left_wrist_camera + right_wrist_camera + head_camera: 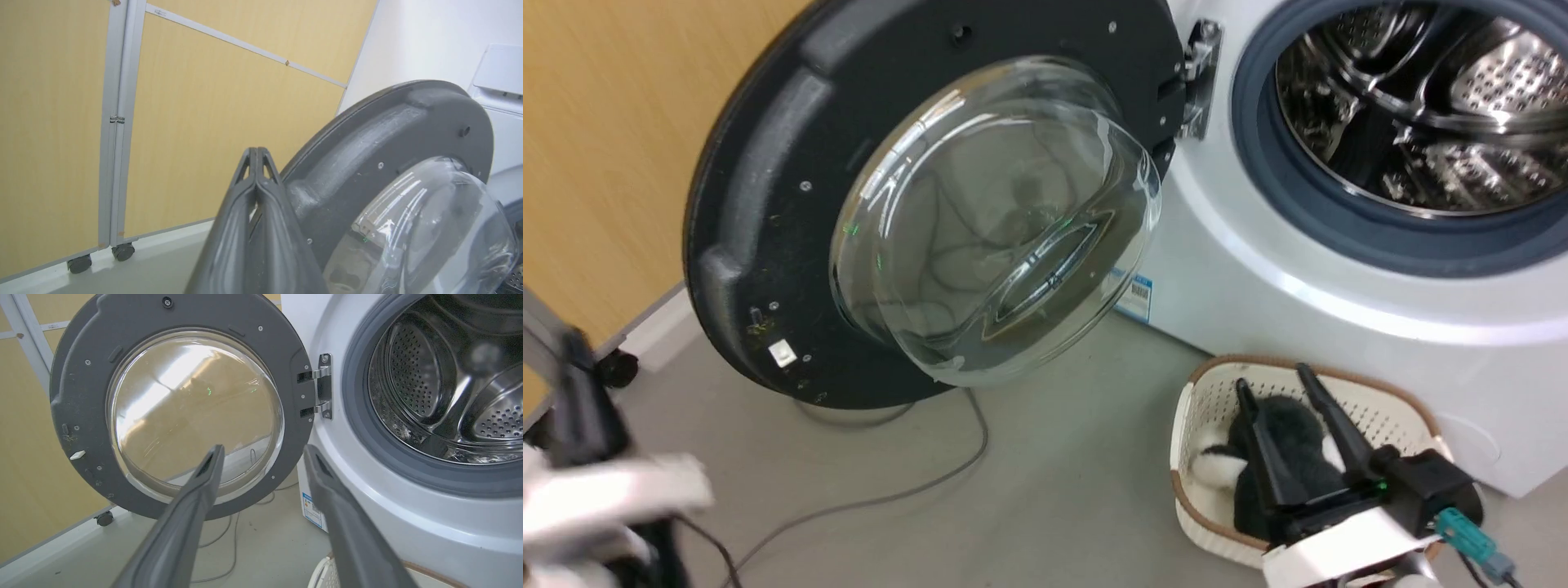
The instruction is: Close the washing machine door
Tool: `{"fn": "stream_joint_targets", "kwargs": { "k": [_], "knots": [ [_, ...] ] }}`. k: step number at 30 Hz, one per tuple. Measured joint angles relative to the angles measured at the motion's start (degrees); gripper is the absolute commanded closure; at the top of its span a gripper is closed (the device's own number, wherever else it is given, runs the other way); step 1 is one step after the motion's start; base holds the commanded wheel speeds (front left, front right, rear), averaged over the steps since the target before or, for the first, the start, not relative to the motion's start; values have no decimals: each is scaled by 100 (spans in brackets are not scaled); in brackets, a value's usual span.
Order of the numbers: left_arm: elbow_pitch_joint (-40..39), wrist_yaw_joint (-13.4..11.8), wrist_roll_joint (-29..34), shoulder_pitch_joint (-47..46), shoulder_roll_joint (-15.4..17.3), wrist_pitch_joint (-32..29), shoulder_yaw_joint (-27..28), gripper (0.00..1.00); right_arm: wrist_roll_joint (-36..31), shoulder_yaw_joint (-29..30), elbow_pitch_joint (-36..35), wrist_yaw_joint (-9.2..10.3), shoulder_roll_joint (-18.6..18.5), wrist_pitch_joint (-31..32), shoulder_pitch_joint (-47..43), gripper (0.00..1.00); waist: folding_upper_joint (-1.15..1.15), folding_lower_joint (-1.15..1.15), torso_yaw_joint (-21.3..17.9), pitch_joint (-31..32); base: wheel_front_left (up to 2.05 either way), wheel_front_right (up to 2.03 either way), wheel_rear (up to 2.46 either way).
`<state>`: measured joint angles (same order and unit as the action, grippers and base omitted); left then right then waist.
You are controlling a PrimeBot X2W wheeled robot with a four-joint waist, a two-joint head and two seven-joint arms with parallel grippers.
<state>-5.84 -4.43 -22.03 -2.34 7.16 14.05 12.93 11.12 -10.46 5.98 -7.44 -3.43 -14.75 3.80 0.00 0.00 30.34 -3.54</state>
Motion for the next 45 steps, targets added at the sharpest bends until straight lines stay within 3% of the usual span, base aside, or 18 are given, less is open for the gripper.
{"fn": "stream_joint_targets", "kwargs": {
  "k": [2, 5, 6, 8, 17, 23, 34, 41, 45],
  "knots": [
    [521, 159, -669, -676, 265, -308, 396, 100, -57, 129, -91, 0, -35, 0, -41, 0, 0, 0, 6, -142, 0, 0, 0],
    [853, 205, -1098, -1128, 420, -548, 659, 100, -86, 142, -134, 0, -46, 2, -75, 0, 0, 0, -2, -236, 0, 0, 0],
    [1238, 185, -1423, -1470, 610, -787, 910, 100, -116, 125, -189, 0, -55, 4, -76, 0, 0, 0, -48, -334, 0, 0, 0],
    [1454, 185, -1594, -1631, 693, -891, 1034, 100, -130, 125, -214, 0, -60, 9, -75, 0, 0, 0, -78, -383, 0, 0, 0],
    [3305, 288, -3934, -2999, 820, -2423, 2054, 100, -167, 75, -278, 0, -164, 62, 2, 0, 0, 0, -357, -667, 0, 0, 0],
    [3945, 420, -4551, -3186, 992, -3667, 2023, 100, -193, 101, -305, 0, -197, 104, 23, 0, 0, 0, -478, -715, 0, 0, 0],
    [3746, 942, -4947, -2818, 1214, -5412, 1546, 100, -198, 259, -275, 0, -181, 94, 19, 0, 0, 0, -573, -551, 0, 0, 0],
    [2808, 1044, -5347, -1983, 858, -6560, 1193, 100, -175, 375, -100, 0, -97, 45, -43, 0, 0, 0, -598, -225, 0, 0, 0],
    [2075, 956, -5579, -1340, 720, -6989, 1177, 100, -152, 419, -49, 0, -29, 27, -129, 0, 0, 0, -675, -13, 0, 0, 0]
  ]
}}
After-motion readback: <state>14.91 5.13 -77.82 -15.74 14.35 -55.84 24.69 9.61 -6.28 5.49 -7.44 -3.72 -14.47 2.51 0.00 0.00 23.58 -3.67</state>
